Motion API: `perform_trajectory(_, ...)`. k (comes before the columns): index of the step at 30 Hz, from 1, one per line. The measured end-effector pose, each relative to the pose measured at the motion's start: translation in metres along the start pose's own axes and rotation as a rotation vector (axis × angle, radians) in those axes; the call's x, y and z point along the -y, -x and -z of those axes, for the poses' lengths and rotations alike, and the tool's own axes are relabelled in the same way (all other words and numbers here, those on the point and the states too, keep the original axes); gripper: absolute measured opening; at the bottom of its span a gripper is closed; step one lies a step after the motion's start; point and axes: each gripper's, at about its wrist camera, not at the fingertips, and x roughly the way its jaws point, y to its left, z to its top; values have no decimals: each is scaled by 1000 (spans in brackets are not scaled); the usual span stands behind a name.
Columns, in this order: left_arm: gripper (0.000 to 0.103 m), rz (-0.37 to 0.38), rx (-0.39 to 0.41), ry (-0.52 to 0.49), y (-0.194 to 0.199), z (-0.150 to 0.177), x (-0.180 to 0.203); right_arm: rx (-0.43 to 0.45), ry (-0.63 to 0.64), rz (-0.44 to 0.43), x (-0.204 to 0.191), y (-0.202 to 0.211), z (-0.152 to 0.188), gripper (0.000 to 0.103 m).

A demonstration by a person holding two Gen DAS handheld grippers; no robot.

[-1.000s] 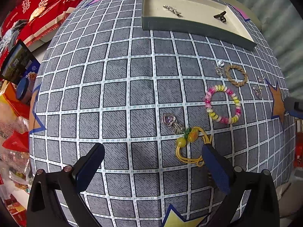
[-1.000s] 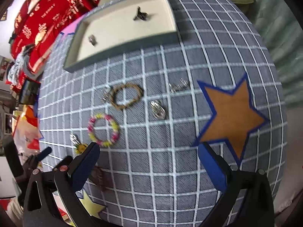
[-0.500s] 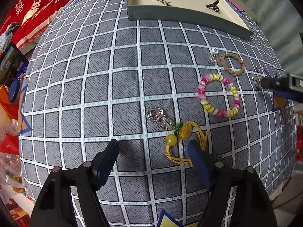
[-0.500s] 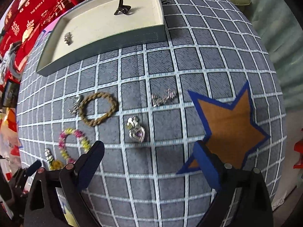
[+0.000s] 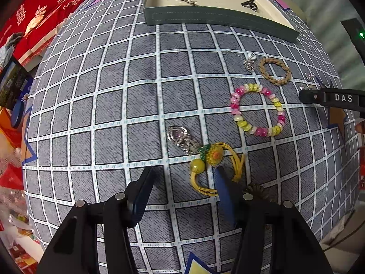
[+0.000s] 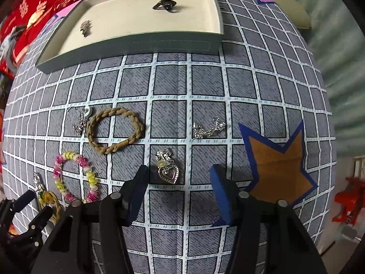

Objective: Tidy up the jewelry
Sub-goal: 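Grasp the yellow beaded hair tie with the left tool while the right tool grasps the heart pendant, then carry the yellow hair tie and heart pendant over the white tray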

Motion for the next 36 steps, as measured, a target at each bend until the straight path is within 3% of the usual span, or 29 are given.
perform_trajectory(5, 36, -3, 11, -38, 1, -5, 19, 8, 2, 2, -11, -2, -4, 19)
perform_trajectory(6, 23, 8, 11, -39, 2, -6, 22, 5, 2, 6, -11, 0, -4, 19)
perform_trajectory(7, 22, 20, 11, -37, 4, -8, 22, 3, -2, 4, -11, -1, -5, 19)
perform_trajectory(12, 22, 114, 14, 10, 13, -14, 18, -16, -57, -51, 4, 7, 2, 19)
perform_trajectory(18, 22, 171, 52, 38, 33, -23, 15, -20, -113, -128, 28, 20, 16, 19)
perform_trajectory(27, 22, 201, 119, 10, 57, -25, 13, 6, -143, -194, 38, 54, 31, 19)
perform_trajectory(36, 22, 207, 174, 4, 83, -43, 9, 45, -174, -242, 47, 72, 20, 19)
